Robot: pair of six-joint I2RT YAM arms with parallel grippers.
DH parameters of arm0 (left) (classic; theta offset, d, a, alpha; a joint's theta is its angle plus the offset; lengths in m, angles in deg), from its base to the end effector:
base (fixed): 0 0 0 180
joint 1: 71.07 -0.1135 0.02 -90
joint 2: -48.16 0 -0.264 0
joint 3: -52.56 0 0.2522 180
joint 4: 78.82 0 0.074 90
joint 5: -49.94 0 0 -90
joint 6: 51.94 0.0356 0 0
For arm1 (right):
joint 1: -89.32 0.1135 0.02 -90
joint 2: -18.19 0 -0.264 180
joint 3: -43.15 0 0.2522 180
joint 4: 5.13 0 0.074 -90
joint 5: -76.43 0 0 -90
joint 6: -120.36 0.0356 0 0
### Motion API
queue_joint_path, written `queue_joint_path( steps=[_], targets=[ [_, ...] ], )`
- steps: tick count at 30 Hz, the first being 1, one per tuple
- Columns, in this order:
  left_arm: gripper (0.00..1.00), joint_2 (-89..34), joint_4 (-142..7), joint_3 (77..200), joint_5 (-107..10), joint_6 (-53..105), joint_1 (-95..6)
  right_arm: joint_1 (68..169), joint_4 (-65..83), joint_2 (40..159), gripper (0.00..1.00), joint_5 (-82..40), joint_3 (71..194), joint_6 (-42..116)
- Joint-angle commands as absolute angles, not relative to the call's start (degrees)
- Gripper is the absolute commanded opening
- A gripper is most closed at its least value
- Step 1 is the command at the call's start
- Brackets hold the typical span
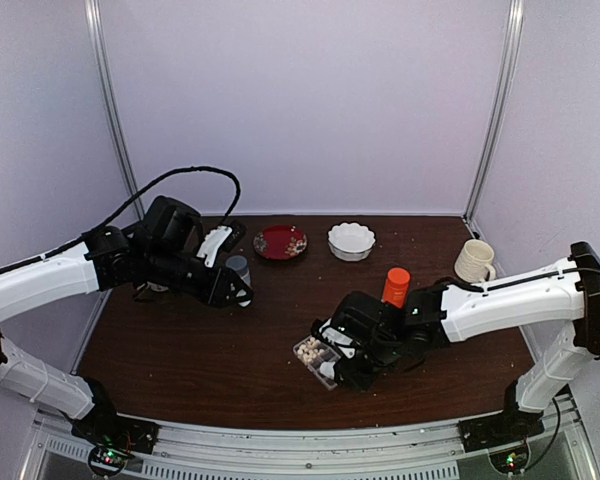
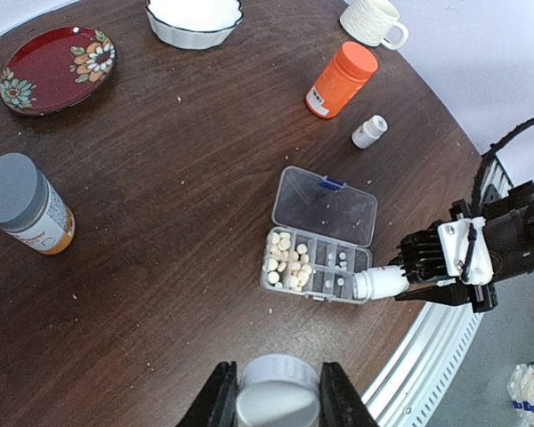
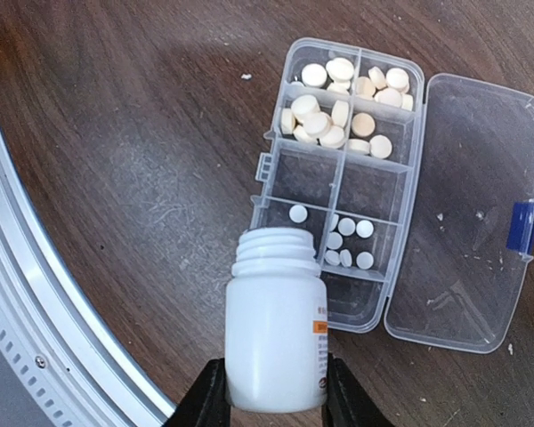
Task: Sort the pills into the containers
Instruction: Pour the pill into the compartment of the pill container.
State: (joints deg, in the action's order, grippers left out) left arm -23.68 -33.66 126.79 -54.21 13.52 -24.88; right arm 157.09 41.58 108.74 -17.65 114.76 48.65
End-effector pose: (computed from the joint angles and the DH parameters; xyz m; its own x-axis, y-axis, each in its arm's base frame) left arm 0.1802 -0.2004 0.3012 -0.7698 0.2208 -0.5988 0.5543 0.6964 -0.4559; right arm 0.1135 0.2844 0.1959 -0.6205 -0.6908 -0.3711 -0.7791 0.5972 0.1909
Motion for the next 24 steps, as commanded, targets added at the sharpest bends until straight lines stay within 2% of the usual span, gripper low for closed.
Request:
queue_joint_path(
  steps=[1,3,7,10,14,19,24],
  targets=[
    [0.00,-23.61,-35.17,127.60,-54.60,13.36,-24.58,157.10,39.93,107.59,0.00,-17.38,114.49,49.47],
    [0.00,-23.44,-35.10,127.45,-54.49,13.29,-24.58,157.09,45.43,110.36,0.00,-14.55,117.51,48.64],
    [0.00,-23.50,-35.12,127.40,-54.52,13.30,-24.51,157.16,41.38,109.51,0.00,-17.51,115.68,48.81],
    [0.00,-23.37,-35.17,127.25,-54.37,13.23,-24.49,157.23,47.15,112.32,0.00,-13.94,118.82,48.30],
    [0.00,-23.54,-35.15,127.40,-54.45,13.17,-24.49,157.24,40.58,108.72,0.00,-17.70,115.46,48.92],
    [0.00,-23.39,-35.17,127.36,-54.21,13.28,-24.49,157.26,44.96,110.33,0.00,-14.53,117.67,48.35],
    [0.00,-23.74,-35.15,127.59,-54.50,13.27,-24.49,157.18,38.87,107.05,0.00,-16.84,114.27,49.06]
  ],
)
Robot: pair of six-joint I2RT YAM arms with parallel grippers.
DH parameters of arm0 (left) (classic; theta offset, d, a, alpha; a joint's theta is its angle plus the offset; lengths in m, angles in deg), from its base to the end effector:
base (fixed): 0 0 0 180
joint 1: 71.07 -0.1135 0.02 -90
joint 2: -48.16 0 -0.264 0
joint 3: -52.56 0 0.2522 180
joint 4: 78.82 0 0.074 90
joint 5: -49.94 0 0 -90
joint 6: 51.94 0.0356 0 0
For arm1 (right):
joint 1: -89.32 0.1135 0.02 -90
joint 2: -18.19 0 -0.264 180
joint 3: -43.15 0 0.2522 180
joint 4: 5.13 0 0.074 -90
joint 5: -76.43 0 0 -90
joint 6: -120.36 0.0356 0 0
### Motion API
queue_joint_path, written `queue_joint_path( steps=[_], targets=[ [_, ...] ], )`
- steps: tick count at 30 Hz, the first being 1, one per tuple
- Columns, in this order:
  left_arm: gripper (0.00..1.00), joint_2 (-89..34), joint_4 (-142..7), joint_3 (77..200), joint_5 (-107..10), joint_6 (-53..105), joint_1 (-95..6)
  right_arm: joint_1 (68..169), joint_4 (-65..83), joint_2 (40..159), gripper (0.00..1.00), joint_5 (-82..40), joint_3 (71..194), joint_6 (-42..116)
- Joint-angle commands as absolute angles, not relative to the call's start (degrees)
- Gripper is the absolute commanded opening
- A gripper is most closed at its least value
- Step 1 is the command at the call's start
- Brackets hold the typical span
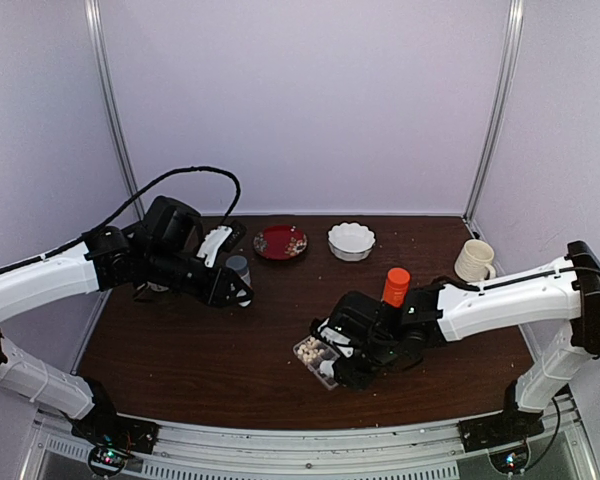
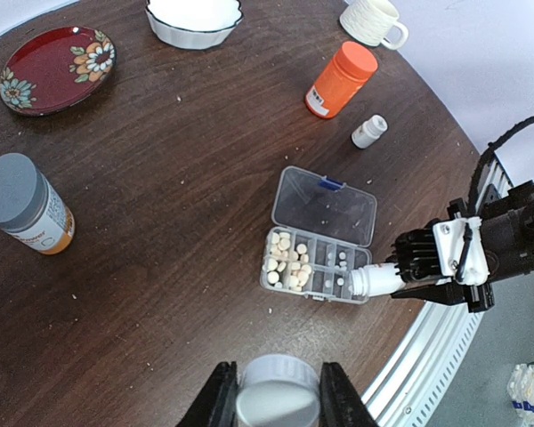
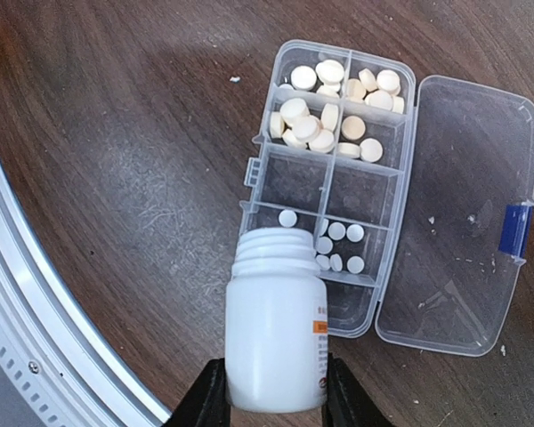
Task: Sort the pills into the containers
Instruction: Pour the pill into the compartment of the pill container.
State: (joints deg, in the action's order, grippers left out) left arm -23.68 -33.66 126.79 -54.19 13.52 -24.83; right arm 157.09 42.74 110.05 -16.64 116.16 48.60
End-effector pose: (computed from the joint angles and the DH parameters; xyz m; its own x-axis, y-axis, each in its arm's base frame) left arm 0.1800 -0.2006 0.3012 -0.7696 0.2213 -0.5989 0.5548 0.6961 -0.4557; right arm 0.1157 0.2882 0.1952 -0.6219 -0.6955 -0.3600 -0.7767 0.6063 0.1704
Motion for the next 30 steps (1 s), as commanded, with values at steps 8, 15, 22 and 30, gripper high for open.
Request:
queue_joint_path(
  steps=[8,15,22,30],
  targets=[
    [0.00,-23.37,-35.17,127.23,-54.36,13.21,-24.40,157.24,39.27,107.81,0.00,-16.26,114.67,49.04],
    [0.00,-23.55,-35.17,127.40,-54.40,13.18,-24.40,157.40,39.44,108.25,0.00,-17.04,115.00,49.13],
    [0.00,-23.63,-35.16,127.55,-54.52,13.20,-24.40,157.35,40.38,108.60,0.00,-16.47,115.21,49.03],
    [0.00,-23.79,-35.17,127.71,-54.64,13.27,-24.41,157.38,41.84,109.62,0.00,-15.76,116.03,49.03]
  ],
)
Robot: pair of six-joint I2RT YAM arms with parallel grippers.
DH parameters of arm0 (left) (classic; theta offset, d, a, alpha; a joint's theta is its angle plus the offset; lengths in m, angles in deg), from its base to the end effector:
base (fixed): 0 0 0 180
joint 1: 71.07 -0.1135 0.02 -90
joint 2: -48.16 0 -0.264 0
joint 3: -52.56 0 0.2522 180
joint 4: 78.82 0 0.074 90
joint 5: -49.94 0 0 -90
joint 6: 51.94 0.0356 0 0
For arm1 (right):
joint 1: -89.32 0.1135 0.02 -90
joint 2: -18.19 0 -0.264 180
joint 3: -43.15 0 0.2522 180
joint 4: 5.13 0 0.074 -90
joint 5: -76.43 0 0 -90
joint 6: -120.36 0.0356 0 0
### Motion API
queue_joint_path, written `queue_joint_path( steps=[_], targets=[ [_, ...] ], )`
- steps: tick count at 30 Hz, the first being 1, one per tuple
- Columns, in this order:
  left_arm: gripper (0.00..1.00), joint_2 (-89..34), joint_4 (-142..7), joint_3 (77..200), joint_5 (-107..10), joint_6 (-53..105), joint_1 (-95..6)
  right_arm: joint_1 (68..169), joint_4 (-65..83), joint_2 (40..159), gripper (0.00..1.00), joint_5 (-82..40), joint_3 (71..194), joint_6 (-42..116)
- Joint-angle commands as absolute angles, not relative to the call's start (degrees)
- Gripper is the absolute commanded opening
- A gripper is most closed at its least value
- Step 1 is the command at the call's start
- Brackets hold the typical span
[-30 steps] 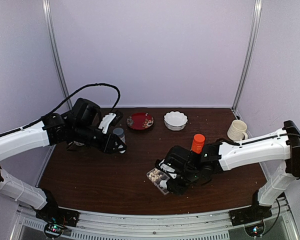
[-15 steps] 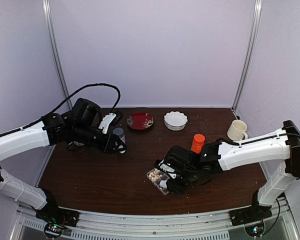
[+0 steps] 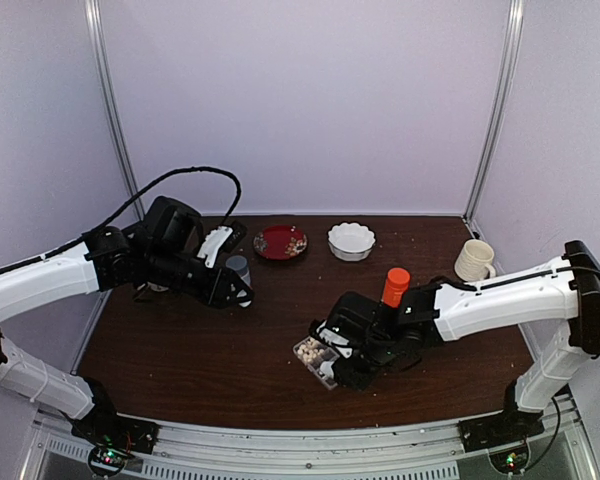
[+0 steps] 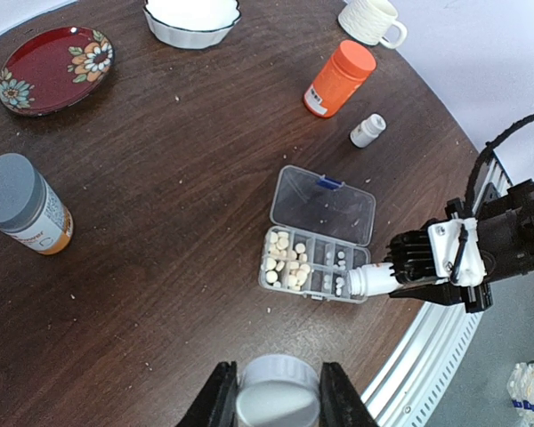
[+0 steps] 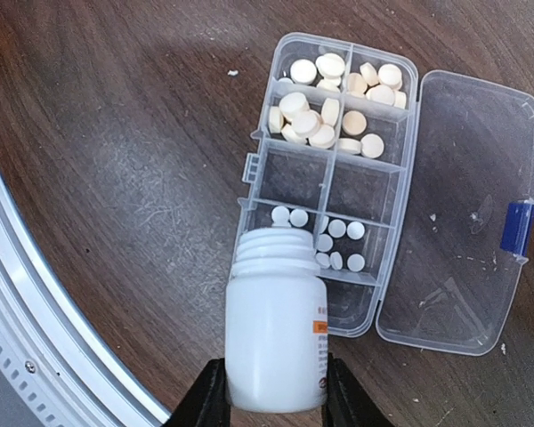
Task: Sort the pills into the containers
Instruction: Pour the pill into the compartment of the pill container, then close the lid of the pill bottle on the pill bottle.
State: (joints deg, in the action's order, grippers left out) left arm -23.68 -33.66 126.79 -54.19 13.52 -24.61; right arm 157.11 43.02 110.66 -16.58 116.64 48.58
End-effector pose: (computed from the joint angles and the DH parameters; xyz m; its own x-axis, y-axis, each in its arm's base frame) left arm 0.1793 -0.2012 0.3012 -0.7688 0.2243 -0.5989 0.5575 0.6939 -0.4557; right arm 0.1164 0.2900 0.1943 -0.6223 -0.6981 -0.3540 -0.7766 0.6073 0.1675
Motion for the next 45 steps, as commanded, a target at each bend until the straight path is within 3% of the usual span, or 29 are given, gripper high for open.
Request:
queue_joint_path(
  steps=[1,22,33,42,45],
  targets=[
    [0.00,-23.71,-35.17,127.67,-54.57,13.27,-24.40,157.40,44.67,110.78,0.00,-14.53,117.63,48.69],
    [0.00,-23.05,-34.80,130.26,-57.21,12.21,-24.05,157.26,22.15,95.66,0.00,-14.95,100.85,46.57],
    [0.00,-22.43,-31.23,139.82,-62.65,10.31,-23.87,157.33,-4.95,74.08,0.00,-8.22,87.54,37.47],
    [0.00,-21.76,-36.52,144.89,-71.71,3.65,-23.90,157.35,-25.79,67.52,0.00,-9.71,89.37,20.08],
    [0.00,-21.12,-40.89,144.51,-74.77,0.22,-23.81,157.30,-39.29,68.41,0.00,-10.56,85.76,15.73]
  ],
)
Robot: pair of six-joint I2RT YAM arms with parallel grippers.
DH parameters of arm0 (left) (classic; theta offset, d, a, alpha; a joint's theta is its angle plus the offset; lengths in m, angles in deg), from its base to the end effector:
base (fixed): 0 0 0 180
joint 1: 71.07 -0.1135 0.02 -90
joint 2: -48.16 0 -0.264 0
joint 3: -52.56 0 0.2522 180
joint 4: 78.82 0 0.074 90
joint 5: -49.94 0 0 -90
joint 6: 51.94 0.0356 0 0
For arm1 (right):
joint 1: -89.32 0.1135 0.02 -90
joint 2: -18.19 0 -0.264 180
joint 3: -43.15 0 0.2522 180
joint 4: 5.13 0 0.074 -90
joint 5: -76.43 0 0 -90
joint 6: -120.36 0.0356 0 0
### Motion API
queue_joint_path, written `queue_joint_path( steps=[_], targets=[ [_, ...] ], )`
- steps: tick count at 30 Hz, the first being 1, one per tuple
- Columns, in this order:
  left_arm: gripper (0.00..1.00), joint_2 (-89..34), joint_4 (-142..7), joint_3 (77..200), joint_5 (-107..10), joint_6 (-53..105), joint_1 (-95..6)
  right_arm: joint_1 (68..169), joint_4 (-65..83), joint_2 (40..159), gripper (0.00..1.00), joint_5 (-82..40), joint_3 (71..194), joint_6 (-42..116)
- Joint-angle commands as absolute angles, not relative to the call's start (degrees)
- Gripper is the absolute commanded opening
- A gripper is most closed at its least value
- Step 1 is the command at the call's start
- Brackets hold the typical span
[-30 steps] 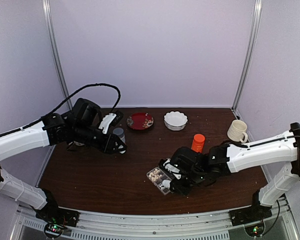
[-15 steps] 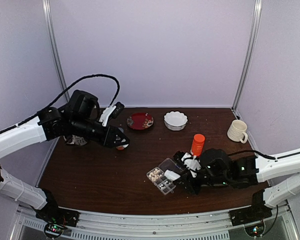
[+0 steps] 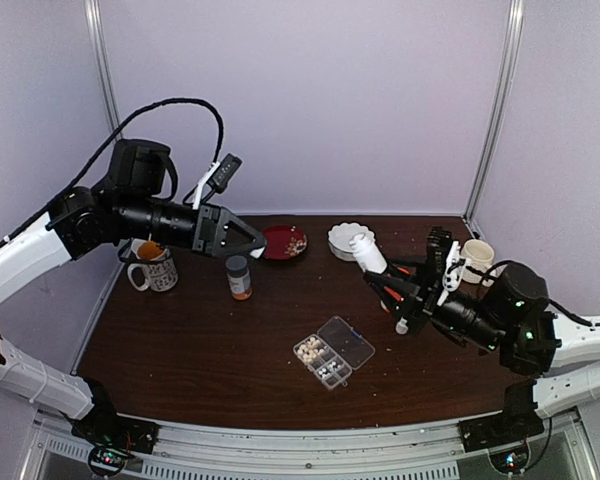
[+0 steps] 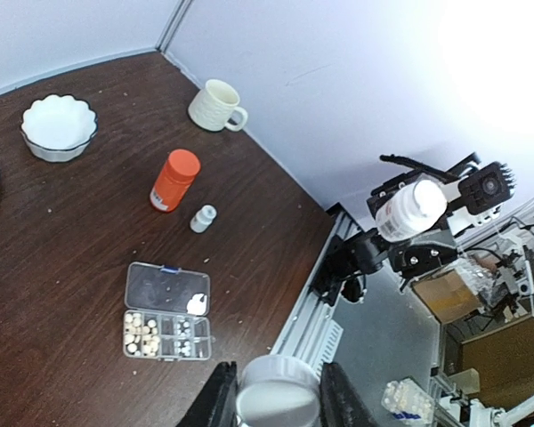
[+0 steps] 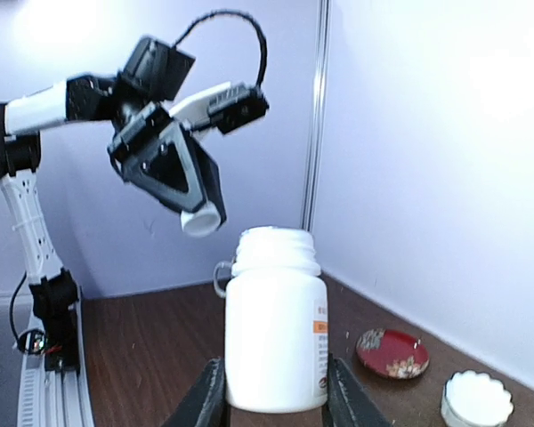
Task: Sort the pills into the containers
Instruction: Close the lid of the pill bottle on the pill bottle.
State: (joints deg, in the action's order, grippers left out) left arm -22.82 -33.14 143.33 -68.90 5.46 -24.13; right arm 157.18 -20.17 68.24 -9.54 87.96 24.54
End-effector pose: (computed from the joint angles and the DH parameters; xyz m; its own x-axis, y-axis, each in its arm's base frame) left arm 0.1690 -0.2060 0.4025 -0.7556 0.1174 -0.6444 0.6282 0.4086 -0.6621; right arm 0.0813 0.1931 0.3115 0.1549 0.1122 -0.9815 -0.8867 0.4538 -0.0880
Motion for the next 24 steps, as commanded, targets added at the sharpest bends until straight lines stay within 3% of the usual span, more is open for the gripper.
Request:
queue_joint_path(
  steps=[1,5,11,24],
  targets=[
    [0.00,-21.18,-42.14,144.42,-75.52,-0.87,-23.81,157.27,-43.91,69.97,0.00,-9.49,84.59,14.49],
    [0.00,-21.97,-45.50,143.96,-77.87,-4.73,-23.65,157.99,-51.10,79.49,0.00,-10.46,86.24,7.88],
    [0.00,-23.51,-49.59,143.75,-81.43,-8.16,-22.92,158.40,-41.15,84.32,0.00,-12.08,94.99,9.44],
    [0.00,-23.12,-53.18,141.77,-81.39,-9.15,-22.64,158.74,-38.75,89.61,0.00,-16.40,100.65,9.93]
  ],
)
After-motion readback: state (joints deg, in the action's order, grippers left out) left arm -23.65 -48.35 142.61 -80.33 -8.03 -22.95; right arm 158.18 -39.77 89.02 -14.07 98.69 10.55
